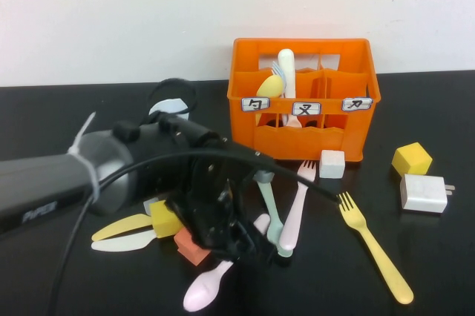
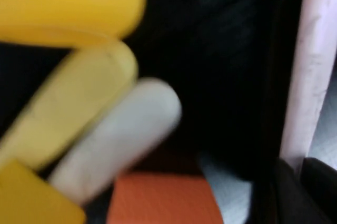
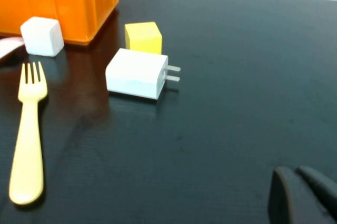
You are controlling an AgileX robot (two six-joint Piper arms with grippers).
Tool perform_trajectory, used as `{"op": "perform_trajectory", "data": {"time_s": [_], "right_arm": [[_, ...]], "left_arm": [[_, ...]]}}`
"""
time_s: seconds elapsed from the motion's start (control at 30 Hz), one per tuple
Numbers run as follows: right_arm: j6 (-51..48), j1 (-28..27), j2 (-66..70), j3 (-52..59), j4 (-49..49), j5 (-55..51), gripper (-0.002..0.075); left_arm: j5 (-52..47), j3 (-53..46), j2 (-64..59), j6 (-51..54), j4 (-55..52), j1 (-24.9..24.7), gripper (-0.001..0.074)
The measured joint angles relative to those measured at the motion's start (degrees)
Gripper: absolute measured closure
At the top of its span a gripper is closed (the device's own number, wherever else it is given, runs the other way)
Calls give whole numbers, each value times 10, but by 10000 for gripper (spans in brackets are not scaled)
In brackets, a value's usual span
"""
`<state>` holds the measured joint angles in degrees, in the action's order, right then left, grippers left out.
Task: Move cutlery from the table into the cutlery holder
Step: Pick up the spoon
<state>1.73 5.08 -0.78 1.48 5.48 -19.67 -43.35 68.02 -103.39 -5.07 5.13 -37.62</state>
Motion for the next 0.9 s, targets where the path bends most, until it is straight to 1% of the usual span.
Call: {"op": "perform_trajectory", "data": {"time_s": [0.23, 0.33, 0.4, 0.43, 0.5, 0.67, 0.77, 0.9], "right_arm": [[0, 0, 0, 0, 0, 0, 729], [0, 0, 0, 0, 0, 0, 729], [0, 0, 0, 0, 0, 0, 729], [0, 0, 0, 0, 0, 0, 729], [0, 0, 0, 0, 0, 0, 729], [0, 0, 0, 0, 0, 0, 729], [0, 0, 0, 0, 0, 0, 729], [0, 0, 0, 0, 0, 0, 729]], "left_arm": [[44, -85, 68, 3, -10, -2, 728], [48, -98, 75, 25, -10, -2, 729], [48, -99, 75, 44, -6, -2, 715], [48, -99, 75, 51, -4, -2, 697], [50, -99, 75, 57, -3, -5, 633], [63, -99, 74, 63, -3, -13, 409], [71, -99, 73, 63, -3, -22, 354], [73, -99, 64, 63, -10, -23, 339]]}}
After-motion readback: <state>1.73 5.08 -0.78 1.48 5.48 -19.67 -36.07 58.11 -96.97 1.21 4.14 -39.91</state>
